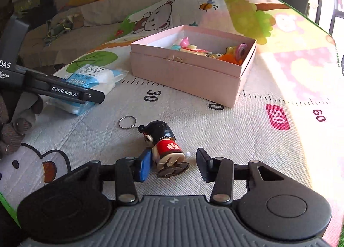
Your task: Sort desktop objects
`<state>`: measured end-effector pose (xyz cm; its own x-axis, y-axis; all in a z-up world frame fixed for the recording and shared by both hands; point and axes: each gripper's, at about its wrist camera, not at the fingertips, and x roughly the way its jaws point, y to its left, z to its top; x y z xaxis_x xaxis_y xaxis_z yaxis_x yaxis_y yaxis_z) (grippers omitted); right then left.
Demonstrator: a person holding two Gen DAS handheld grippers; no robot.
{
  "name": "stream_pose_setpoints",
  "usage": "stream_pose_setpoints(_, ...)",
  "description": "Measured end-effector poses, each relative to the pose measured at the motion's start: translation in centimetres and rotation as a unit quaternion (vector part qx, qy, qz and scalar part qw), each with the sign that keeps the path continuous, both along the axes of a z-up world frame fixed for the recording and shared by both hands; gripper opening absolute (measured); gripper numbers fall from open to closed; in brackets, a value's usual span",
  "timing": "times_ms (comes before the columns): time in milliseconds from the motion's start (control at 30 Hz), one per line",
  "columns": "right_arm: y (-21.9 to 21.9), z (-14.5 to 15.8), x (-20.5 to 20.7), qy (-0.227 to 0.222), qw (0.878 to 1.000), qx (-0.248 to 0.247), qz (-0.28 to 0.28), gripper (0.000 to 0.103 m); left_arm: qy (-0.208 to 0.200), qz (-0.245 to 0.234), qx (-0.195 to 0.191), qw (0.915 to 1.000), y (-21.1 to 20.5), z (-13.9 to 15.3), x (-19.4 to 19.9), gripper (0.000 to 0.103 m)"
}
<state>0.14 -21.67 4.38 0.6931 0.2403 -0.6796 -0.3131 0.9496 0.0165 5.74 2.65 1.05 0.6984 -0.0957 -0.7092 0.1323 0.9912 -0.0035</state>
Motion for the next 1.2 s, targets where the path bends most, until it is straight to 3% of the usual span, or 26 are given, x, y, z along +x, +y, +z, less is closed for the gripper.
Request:
stream_pose_setpoints(267,-1.2,-0.1,-0.3,-0.029,0.998,-0.052,-0.032,0.046,0.016,-0.079,-0.028,0.9964,-1.6,0.2,-4.4,0.067)
stream_pose_setpoints(400,-1.6,0.5,-0.2,-0.003,1.000,-0.002,-0.001,0.049,0.020,-0.099,-0.038,0.9941,-2.0,0.1,-5.8,0.080)
stream_pose_setpoints(533,-0.8,1.5,-0.9,0.008,0.996,0.062,0.064,0.050,0.018,-0.093,-0.036,0.9948,-1.9,0.2,-6.0,0.085)
stream_pose_setpoints(667,0.3,2.2,-1.0,-0.040,0.998,0.021,0.049,0.056,0.021,-0.086,-0.034,0.9955,-1.5,0.0,-5.9,0.089)
stream_pose_setpoints(800,1.6,1.4,0.5,-0.040,0.997,-0.023,0.061,0.057,0.018,-0.088,-0.026,0.9956,-1.8,-0.1,-5.7,0.090)
stream_pose_setpoints(1000,3.7,0.1,2.0,-0.035,0.992,-0.069,0.103,0.055,0.014,-0.071,-0.008,0.9974,-2.4,-0.2,-4.6,0.086)
stream_pose_setpoints(1067,4.1,0.1,2.2,-0.033,0.990,-0.072,0.117,0.051,0.012,-0.069,-0.003,0.9975,-2.5,-0.1,-4.4,0.082)
stream_pose_setpoints(1133,4.2,0.1,2.6,-0.019,0.990,-0.067,0.125,0.037,0.012,-0.069,0.001,0.9976,-2.7,-0.1,-4.1,0.078)
stream_pose_setpoints(1200,4.1,0.4,2.8,-0.005,0.991,-0.058,0.118,0.034,0.008,-0.073,0.005,0.9973,-2.9,-0.1,-4.2,0.064)
